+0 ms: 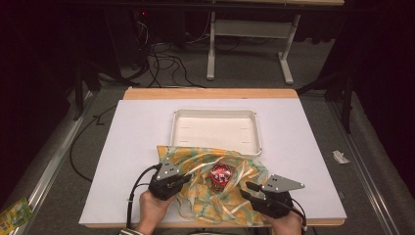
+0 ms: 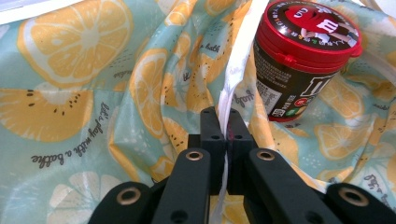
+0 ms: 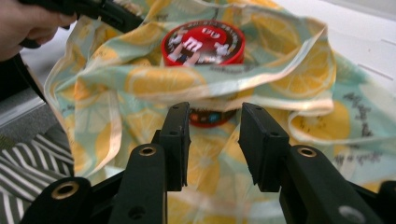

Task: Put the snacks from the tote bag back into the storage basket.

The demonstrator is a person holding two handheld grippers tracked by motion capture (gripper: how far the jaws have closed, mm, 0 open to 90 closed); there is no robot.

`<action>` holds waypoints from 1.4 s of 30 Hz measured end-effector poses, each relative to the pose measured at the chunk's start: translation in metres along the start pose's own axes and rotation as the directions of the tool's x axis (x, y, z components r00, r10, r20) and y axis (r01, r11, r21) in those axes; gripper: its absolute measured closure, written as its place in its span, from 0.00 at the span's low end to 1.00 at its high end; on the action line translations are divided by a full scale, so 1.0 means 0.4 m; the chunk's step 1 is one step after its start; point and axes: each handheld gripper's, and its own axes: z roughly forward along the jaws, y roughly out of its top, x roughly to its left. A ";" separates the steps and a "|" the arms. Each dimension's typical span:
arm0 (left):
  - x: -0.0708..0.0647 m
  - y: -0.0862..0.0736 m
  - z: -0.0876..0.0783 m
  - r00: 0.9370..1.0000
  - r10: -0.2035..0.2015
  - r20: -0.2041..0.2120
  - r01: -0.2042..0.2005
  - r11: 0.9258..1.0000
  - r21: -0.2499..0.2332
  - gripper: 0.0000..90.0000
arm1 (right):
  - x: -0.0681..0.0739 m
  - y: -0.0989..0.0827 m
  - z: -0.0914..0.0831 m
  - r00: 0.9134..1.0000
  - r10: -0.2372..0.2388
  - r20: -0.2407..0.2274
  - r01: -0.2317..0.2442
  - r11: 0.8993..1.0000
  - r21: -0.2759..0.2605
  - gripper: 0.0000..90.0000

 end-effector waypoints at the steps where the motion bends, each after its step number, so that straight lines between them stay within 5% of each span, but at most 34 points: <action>1: 0.000 -0.001 0.000 1.000 0.000 0.000 0.000 1.000 0.000 0.99 | 0.002 -0.005 -0.002 1.000 -0.002 0.017 0.002 1.000 0.003 0.70; 11: 0.000 -0.003 -0.005 1.000 -0.001 -0.001 0.001 1.000 -0.002 0.99 | -0.025 -0.042 -0.025 0.991 0.072 0.113 -0.075 0.997 0.026 0.61; 19: 0.003 -0.005 -0.008 1.000 -0.002 -0.007 0.002 1.000 -0.004 0.99 | -0.068 -0.062 -0.040 0.966 0.149 0.210 -0.153 0.988 0.001 0.55; 26: 0.000 -0.004 -0.006 1.000 -0.003 -0.006 0.003 1.000 -0.006 0.99 | -0.099 -0.050 -0.024 0.958 0.194 0.211 -0.199 0.980 0.004 0.54; 29: 0.001 -0.004 -0.008 1.000 -0.003 -0.010 0.003 1.000 -0.008 0.99 | -0.111 -0.046 -0.010 0.957 0.197 0.213 -0.205 0.979 0.013 0.59; 37: 0.004 -0.004 -0.016 1.000 0.000 -0.020 0.000 1.000 -0.022 0.99 | -0.133 -0.045 -0.007 0.960 0.168 0.222 -0.182 0.982 0.042 1.00; 42: 0.001 -0.004 -0.015 1.000 0.004 -0.021 -0.005 1.000 -0.023 0.98 | -0.151 -0.047 -0.021 0.956 0.162 0.243 -0.176 0.984 0.037 1.00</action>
